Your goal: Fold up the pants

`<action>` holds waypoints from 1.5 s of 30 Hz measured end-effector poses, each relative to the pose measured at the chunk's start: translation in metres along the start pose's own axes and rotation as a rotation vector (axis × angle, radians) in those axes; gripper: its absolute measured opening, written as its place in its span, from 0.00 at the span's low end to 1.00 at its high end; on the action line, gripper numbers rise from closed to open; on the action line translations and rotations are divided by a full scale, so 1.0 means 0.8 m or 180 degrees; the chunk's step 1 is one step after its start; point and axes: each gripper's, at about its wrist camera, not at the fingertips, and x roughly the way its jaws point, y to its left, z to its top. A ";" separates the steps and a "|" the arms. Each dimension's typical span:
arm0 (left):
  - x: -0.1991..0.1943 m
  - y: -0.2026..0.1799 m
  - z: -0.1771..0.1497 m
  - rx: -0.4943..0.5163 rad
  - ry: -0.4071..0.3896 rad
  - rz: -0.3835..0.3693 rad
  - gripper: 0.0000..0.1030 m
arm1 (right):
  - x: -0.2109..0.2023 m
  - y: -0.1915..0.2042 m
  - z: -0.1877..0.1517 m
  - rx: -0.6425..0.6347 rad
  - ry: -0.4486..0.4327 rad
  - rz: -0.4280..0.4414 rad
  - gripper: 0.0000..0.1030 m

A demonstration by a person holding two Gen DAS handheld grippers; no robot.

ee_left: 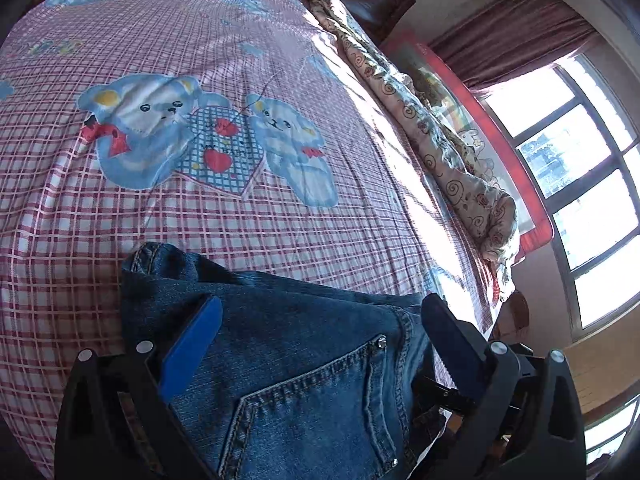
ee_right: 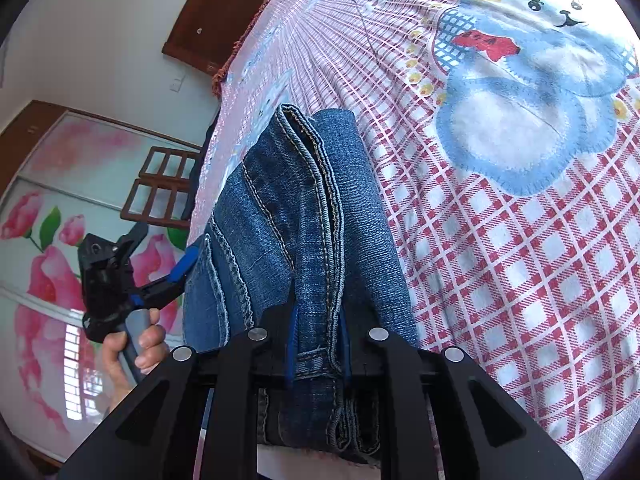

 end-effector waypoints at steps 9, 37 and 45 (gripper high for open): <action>-0.016 -0.055 -0.040 0.0696 -0.0226 0.1178 0.95 | 0.002 0.005 0.002 -0.0027 0.0023 -0.0015 0.13; -0.084 -0.010 -0.195 0.0064 -0.0125 0.1660 0.98 | -0.038 0.037 -0.038 -0.0564 0.0275 -0.0093 0.60; -0.085 -0.006 -0.196 0.0042 -0.0120 0.1618 0.98 | -0.041 0.040 -0.044 -0.0870 0.0315 -0.0500 0.15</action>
